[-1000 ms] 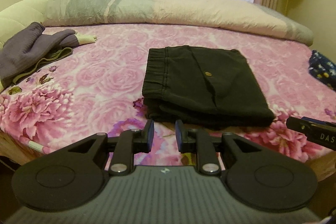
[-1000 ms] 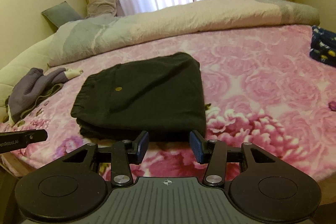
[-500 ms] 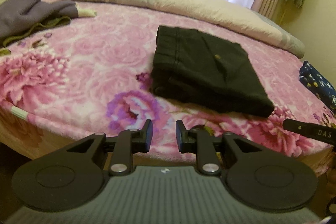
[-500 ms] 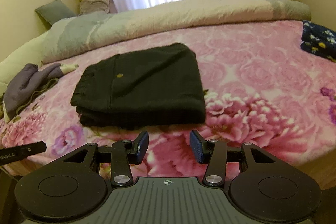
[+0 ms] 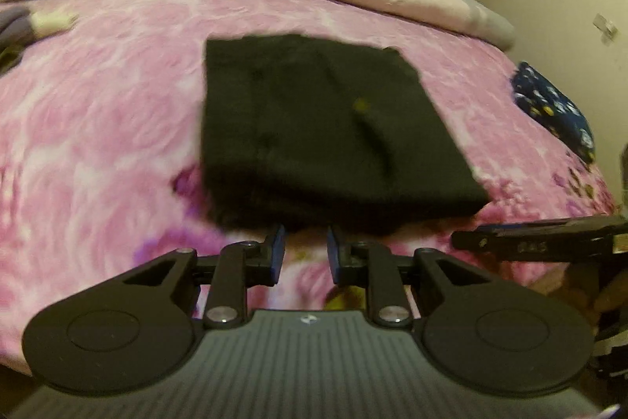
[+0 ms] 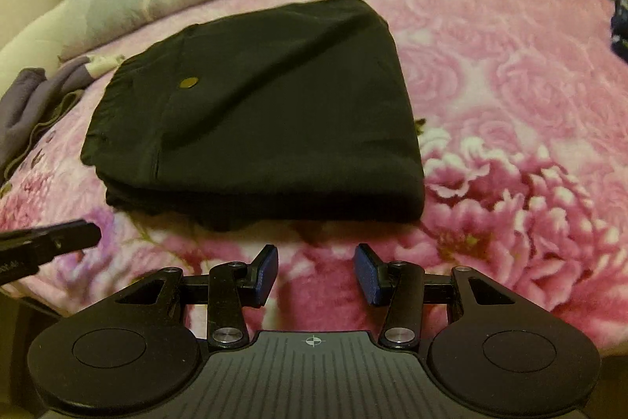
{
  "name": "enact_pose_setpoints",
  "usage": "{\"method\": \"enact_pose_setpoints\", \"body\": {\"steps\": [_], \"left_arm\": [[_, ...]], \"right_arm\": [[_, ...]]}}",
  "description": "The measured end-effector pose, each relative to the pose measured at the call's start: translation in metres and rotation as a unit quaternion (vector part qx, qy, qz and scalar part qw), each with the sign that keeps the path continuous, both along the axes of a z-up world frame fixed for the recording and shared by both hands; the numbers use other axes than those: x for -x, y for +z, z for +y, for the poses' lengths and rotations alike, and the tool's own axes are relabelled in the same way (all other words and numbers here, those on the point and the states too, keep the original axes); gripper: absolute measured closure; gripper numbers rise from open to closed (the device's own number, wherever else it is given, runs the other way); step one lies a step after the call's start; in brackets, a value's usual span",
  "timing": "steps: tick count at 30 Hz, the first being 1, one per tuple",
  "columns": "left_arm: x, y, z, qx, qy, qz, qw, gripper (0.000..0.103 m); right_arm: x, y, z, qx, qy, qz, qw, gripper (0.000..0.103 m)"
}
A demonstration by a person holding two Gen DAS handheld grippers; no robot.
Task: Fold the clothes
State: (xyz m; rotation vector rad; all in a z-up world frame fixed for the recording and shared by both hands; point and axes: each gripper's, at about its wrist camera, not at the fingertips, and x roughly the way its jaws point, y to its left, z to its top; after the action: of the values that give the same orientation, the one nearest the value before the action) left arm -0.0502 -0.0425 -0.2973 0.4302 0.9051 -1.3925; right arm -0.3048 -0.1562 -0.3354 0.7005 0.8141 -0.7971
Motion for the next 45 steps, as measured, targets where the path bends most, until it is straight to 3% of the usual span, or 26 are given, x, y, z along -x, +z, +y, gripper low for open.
{"method": "enact_pose_setpoints", "body": {"steps": [4,10,14,18,23,26,29,32,34,35,36,37,41,45], "left_arm": [[0.001,0.058,-0.03,-0.036,-0.002,0.0,0.9993,0.085],[0.017,0.132,-0.082,-0.049,-0.054,-0.042,0.9965,0.083],[0.027,0.176,-0.119,-0.054,-0.092,-0.071,0.9918,0.077],[0.017,0.167,-0.153,-0.067,-0.135,-0.082,0.9852,0.075],[-0.01,0.139,-0.191,-0.093,-0.221,-0.073,0.9681,0.072],[-0.026,0.123,-0.214,-0.108,-0.271,-0.068,0.954,0.071],[-0.042,0.106,-0.237,-0.123,-0.321,-0.062,0.937,0.066],[-0.058,0.09,-0.26,-0.137,-0.37,-0.056,0.9171,0.064],[-0.066,0.076,-0.269,-0.15,-0.385,-0.043,0.9097,0.063],[-0.07,0.068,-0.272,-0.157,-0.389,-0.035,0.9071,0.062],[-0.073,0.061,-0.275,-0.164,-0.391,-0.024,0.9053,0.061],[-0.076,0.053,-0.278,-0.169,-0.391,-0.012,0.9046,0.059],[-0.08,0.022,-0.294,-0.191,-0.386,0.021,0.9023,0.058],[-0.078,0.001,-0.306,-0.194,-0.399,0.026,0.8958,0.058]], "right_arm": [[0.003,0.041,-0.014,-0.049,-0.014,-0.001,0.999,0.056],[0.02,0.127,-0.039,-0.085,-0.046,-0.041,0.994,0.056],[0.037,0.152,-0.062,-0.109,-0.098,-0.07,0.987,0.056],[0.055,0.147,-0.076,-0.129,-0.161,-0.086,0.975,0.056],[0.069,0.14,-0.066,-0.159,-0.253,-0.127,0.946,0.056],[0.068,0.134,-0.048,-0.163,-0.345,-0.152,0.912,0.056],[0.055,0.123,-0.016,-0.171,-0.456,-0.18,0.855,0.056],[0.033,0.109,0.02,-0.176,-0.531,-0.207,0.803,0.056],[0.02,0.096,0.04,-0.181,-0.568,-0.225,0.77,0.055],[0.015,0.088,0.049,-0.185,-0.585,-0.234,0.754,0.047],[0.009,0.081,0.058,-0.189,-0.601,-0.244,0.738,0.032],[0.005,0.073,0.065,-0.192,-0.615,-0.254,0.722,0.03],[-0.007,0.043,0.077,-0.194,-0.646,-0.299,0.675,0.03],[-0.018,0.019,0.075,-0.174,-0.655,-0.322,0.661,0.031]]}}
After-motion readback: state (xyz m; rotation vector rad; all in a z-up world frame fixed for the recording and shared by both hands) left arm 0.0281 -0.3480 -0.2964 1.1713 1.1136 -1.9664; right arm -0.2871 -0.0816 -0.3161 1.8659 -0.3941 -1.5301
